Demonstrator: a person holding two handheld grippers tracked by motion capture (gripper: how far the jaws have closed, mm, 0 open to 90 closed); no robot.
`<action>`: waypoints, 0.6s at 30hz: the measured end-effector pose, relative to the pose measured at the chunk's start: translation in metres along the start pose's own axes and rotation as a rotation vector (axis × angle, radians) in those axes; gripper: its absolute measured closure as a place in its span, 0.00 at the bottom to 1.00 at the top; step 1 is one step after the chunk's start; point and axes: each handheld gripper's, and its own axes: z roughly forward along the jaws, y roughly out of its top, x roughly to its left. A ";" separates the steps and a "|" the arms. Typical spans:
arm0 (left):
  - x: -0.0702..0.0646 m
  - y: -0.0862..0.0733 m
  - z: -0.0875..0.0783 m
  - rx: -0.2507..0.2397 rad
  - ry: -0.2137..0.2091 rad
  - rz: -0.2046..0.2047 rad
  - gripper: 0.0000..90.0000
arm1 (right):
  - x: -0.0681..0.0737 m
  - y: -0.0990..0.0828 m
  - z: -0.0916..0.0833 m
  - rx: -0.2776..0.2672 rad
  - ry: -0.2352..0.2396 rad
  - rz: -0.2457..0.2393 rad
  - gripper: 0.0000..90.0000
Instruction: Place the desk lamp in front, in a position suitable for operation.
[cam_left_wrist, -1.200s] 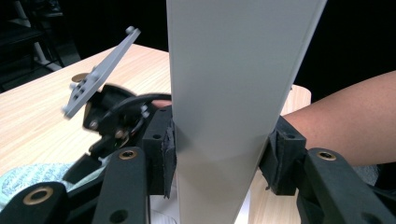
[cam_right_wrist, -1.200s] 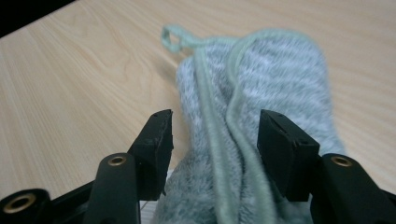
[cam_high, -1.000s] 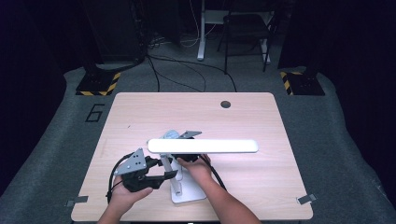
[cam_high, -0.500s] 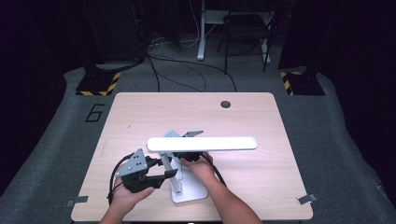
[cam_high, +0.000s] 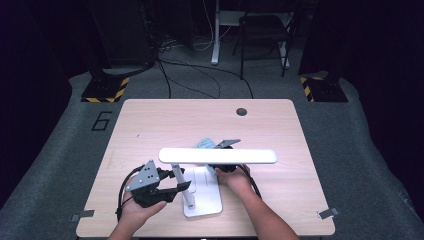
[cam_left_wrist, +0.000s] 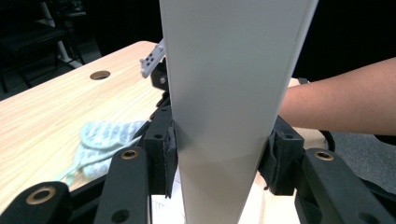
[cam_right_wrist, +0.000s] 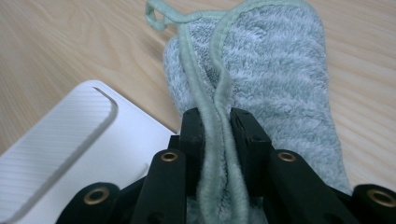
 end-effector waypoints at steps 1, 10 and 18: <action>0.001 0.000 0.000 0.003 -0.007 -0.001 0.60 | -0.002 -0.001 -0.001 0.002 0.000 0.000 0.84; 0.004 -0.002 0.001 -0.007 -0.031 -0.002 0.60 | 0.010 -0.002 0.006 -0.033 0.012 0.092 0.86; 0.005 -0.002 0.001 -0.014 -0.033 -0.010 0.60 | 0.043 0.015 0.029 -0.045 0.076 0.076 0.85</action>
